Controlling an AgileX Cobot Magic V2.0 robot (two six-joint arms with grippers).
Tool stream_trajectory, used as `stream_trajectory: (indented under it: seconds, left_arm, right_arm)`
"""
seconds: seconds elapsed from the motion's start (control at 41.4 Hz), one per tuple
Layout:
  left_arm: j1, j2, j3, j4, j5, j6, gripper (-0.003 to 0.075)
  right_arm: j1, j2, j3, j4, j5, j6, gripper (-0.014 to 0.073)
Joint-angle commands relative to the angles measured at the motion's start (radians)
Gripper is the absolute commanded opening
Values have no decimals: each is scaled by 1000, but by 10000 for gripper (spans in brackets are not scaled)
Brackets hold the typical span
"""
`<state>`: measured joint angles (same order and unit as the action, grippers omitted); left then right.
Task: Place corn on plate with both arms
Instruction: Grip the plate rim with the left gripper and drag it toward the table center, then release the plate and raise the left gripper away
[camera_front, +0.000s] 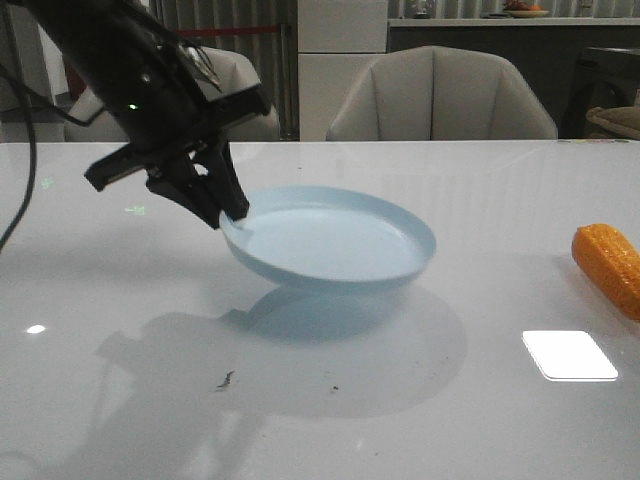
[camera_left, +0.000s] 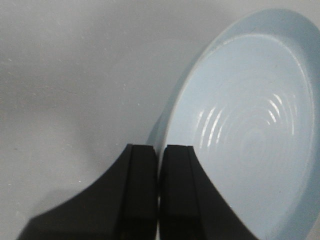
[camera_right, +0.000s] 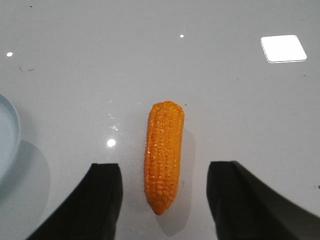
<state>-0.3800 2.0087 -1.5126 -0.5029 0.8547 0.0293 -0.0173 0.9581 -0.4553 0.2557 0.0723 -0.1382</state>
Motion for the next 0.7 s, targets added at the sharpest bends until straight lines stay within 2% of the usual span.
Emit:
stream_trajectory:
  seconds: [0.0, 0.218, 0.29, 0.411, 0.483, 0.628, 0.677]
  left_arm:
    - [-29, -16, -33, -27, -6, 1, 95]
    - [-40, 14, -33, -33, -35, -1, 109]
    - [-40, 14, -33, -33, -51, -1, 151]
    - [-40, 14, -33, -23, -71, 2, 283]
    - [-40, 14, -42, -23, -71, 2, 335]
    - [-35, 14, -101, -11, -40, 20, 335]
    - [-32, 12, -133, -7, -17, 116, 335]
  right_arm:
    - [-7, -7, -36, 1, -54, -2, 489]
    - [-7, -7, -36, 1, -3, -2, 489]
    - [-7, -7, -36, 1, -2, -2, 489]
    - [-7, -7, -36, 1, -6, -2, 489]
    - [-7, -7, -36, 1, -17, -2, 489]
    - [-7, -7, -36, 1, -44, -2, 489]
    - [-7, -7, -36, 1, -45, -2, 489]
